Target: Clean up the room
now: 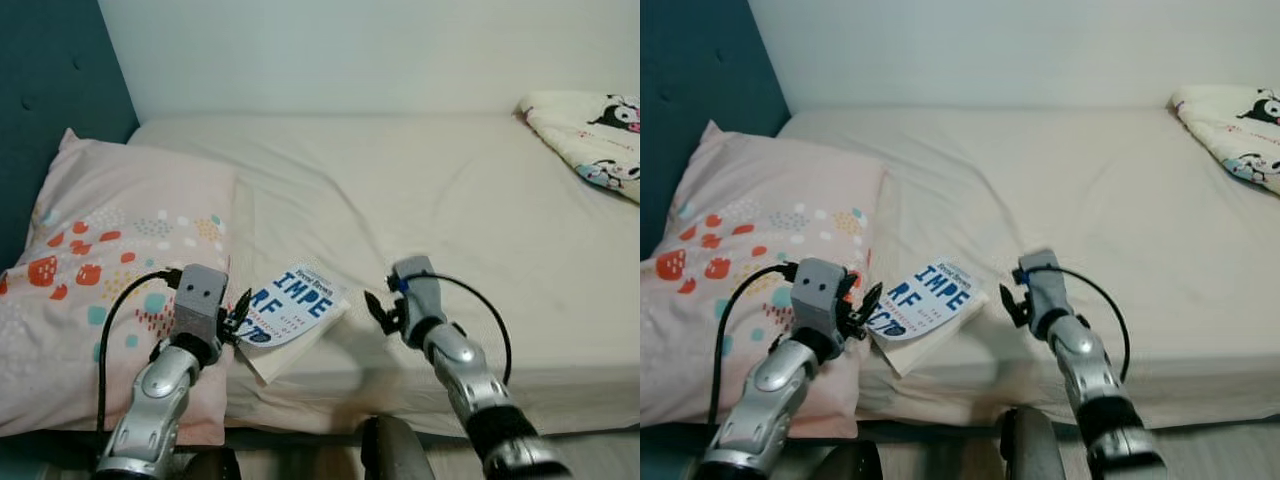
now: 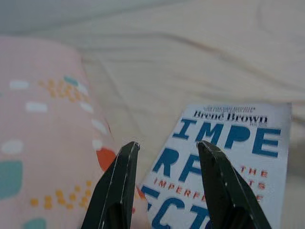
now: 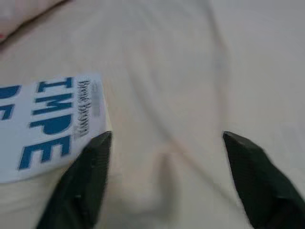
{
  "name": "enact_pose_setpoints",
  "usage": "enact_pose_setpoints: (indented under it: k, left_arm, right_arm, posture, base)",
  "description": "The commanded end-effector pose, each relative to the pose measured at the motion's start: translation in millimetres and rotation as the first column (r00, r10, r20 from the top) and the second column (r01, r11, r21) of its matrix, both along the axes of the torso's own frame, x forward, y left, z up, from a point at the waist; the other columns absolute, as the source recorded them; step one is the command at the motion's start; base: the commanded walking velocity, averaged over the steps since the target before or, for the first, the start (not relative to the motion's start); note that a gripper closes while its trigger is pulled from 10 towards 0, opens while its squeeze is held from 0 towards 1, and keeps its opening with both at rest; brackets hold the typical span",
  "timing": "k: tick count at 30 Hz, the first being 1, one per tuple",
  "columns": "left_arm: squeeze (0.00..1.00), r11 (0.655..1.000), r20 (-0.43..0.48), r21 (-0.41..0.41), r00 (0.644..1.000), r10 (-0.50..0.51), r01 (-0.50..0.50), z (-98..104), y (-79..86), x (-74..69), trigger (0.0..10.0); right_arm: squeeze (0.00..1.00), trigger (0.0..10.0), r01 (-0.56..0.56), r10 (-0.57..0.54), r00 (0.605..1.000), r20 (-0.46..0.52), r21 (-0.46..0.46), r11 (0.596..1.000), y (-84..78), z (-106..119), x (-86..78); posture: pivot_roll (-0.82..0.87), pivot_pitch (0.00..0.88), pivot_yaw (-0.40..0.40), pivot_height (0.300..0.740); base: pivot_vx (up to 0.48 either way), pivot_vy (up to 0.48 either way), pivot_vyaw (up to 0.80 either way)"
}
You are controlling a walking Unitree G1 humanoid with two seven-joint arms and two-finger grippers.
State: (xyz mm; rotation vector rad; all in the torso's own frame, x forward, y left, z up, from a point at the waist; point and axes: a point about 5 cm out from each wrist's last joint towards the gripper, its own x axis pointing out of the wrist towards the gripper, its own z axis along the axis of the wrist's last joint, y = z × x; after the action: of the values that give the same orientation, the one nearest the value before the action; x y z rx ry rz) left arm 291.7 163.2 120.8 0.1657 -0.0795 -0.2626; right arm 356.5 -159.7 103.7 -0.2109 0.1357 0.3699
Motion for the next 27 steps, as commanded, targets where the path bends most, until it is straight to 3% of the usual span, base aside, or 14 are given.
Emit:
enact_pose_setpoints:
  k: [1, 8, 13, 14, 18, 20, 25, 26, 27]
  left_arm:
    - [0.00, 0.999, 0.003, 0.036, 1.000, -0.006, 0.006, 0, 3.8, -2.8, 10.0]
    - [0.00, 0.997, 0.055, 0.079, 0.998, -0.013, 0.009, 13, 14.0, -17.4, 10.0]
    - [0.00, 0.993, 0.003, 0.099, 0.998, -0.068, 0.067, 10, 15.2, -29.3, 10.0]
    - [0.00, 0.993, 0.003, 0.099, 0.998, -0.068, 0.067, 10, 15.2, -29.3, 10.0]
    - [0.00, 0.991, -0.040, 0.092, 0.995, -0.090, 0.093, 7, 18.2, -38.8, 10.0]
    - [0.00, 0.991, -0.052, 0.090, 0.994, -0.098, 0.102, 7, 19.5, -44.0, 10.0]
    - [0.00, 0.990, -0.055, 0.089, 0.993, -0.101, 0.106, 8, 19.7, -45.6, 10.0]
    - [0.00, 0.990, -0.059, 0.089, 0.992, -0.107, 0.112, 9, 19.6, -47.9, 10.0]
    - [0.00, 0.990, -0.059, 0.089, 0.992, -0.107, 0.112, 9, 19.6, -47.9, 10.0]
  right_arm:
    - [1.00, 10.0, -0.011, 0.011, 1.000, -0.029, 0.016, 1.000, -0.2, -7, -2.7]
    - [1.00, 10.0, 0.021, -0.017, 0.999, -0.040, 0.101, 0.995, 0.4, 7, 14.4]
    - [1.00, 10.0, 0.098, -0.081, 0.994, -0.073, 0.275, 0.956, -2.9, 15, 21.6]
    - [1.00, 10.0, 0.098, -0.081, 0.994, -0.073, 0.275, 0.956, -2.9, 15, 21.6]
    - [1.00, 10.0, 0.153, -0.107, 0.984, -0.144, 0.361, 0.920, -2.6, 15, 25.3]
    - [1.00, 10.0, 0.193, -0.095, 0.962, -0.254, 0.395, 0.898, 2.1, 4, 23.1]
    - [1.00, 10.0, 0.202, -0.084, 0.955, -0.286, 0.412, 0.888, 4.3, 1, 21.9]
    - [0.50, 10.0, 0.207, -0.072, 0.947, -0.313, 0.425, 0.881, 6.5, -2, 20.9]
    - [0.50, 10.0, 0.207, -0.072, 0.947, -0.313, 0.425, 0.881, 6.5, -2, 20.9]
  posture:
    - [0.04, 0.215, -0.057, 0.566]
    - [0.10, 0.269, -0.090, 0.566]
    - [0.13, 0.278, -0.093, 0.566]
    - [0.13, 0.278, -0.093, 0.566]
    - [0.17, 0.284, -0.091, 0.566]
    - [0.19, 0.289, -0.089, 0.566]
    - [0.19, 0.290, -0.089, 0.566]
    - [0.20, 0.292, -0.088, 0.566]
    - [0.20, 0.292, -0.088, 0.566]
  base:
    - [0.000, 0.000, 0.00]
    - [0.000, 0.000, 0.00]
    - [0.000, 0.000, 0.00]
    - [0.000, 0.000, 0.00]
    - [0.000, 0.000, 0.00]
    - [0.000, 0.000, 0.00]
    - [0.000, 0.000, 0.00]
    - [0.000, 0.000, 0.00]
    - [0.000, 0.000, 0.00]
